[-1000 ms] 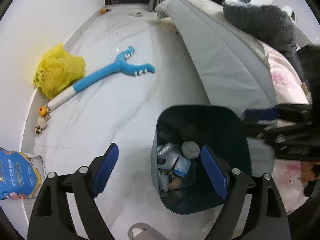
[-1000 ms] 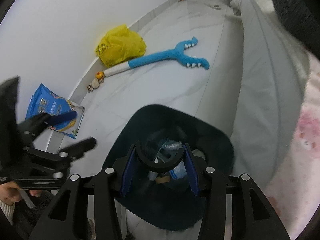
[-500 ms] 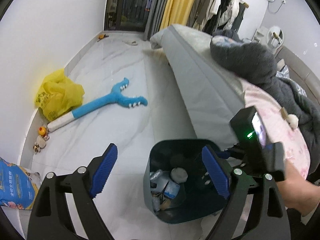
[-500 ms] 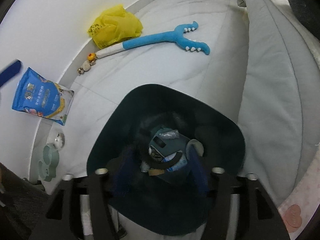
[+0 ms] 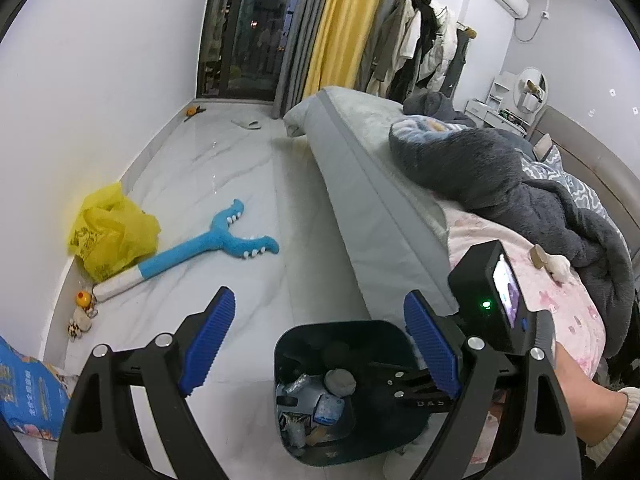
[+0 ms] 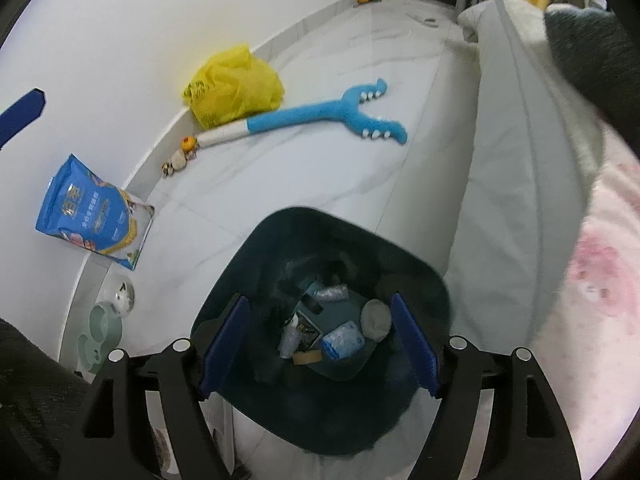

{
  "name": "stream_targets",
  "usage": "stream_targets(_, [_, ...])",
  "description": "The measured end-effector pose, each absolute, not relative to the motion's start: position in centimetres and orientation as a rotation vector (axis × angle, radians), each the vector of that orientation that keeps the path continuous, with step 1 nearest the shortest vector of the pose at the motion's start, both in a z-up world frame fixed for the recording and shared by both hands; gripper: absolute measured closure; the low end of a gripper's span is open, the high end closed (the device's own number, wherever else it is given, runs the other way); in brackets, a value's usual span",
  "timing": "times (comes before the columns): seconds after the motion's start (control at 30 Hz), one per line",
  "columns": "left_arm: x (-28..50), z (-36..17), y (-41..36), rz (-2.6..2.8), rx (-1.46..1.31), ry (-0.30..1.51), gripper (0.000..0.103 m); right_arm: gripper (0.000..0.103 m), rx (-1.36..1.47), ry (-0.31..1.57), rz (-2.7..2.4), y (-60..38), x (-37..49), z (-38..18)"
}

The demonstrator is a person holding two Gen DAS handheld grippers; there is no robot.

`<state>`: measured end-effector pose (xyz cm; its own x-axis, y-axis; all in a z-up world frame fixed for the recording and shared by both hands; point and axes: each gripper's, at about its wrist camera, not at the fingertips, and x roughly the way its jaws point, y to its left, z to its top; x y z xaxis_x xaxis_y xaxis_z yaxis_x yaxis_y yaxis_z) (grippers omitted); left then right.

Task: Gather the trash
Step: 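Return both tools from the bin to the bed above the tissue and tape core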

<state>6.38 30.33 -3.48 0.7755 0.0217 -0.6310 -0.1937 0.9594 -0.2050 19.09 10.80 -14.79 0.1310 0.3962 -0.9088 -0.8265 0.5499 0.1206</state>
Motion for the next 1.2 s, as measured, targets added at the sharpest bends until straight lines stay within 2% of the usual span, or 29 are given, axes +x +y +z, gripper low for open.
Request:
stream_targets(0.3, [8.3,-1.9,26.3,0.068,-0.212,0.660,0.013,0.026,-0.379,0.988,0.925,6.2,20.4,-9.5])
stream_targets(0.37, [8.8,-1.7,25.4,0.056,-0.199,0.659,0.012,0.020,-0.369,0.963,0.916,5.2,20.6,-8.7])
stream_targets(0.47, [9.5,-1.3,24.0,0.037,-0.189,0.656,0.011,0.019,-0.342,0.933,0.894,3.2,21.1,-7.7])
stream_targets(1.2, [14.8,-1.5,14.6,-0.072,-0.126,0.681,0.008,0.016,-0.272,0.802,0.671,-11.0,26.4,-5.7])
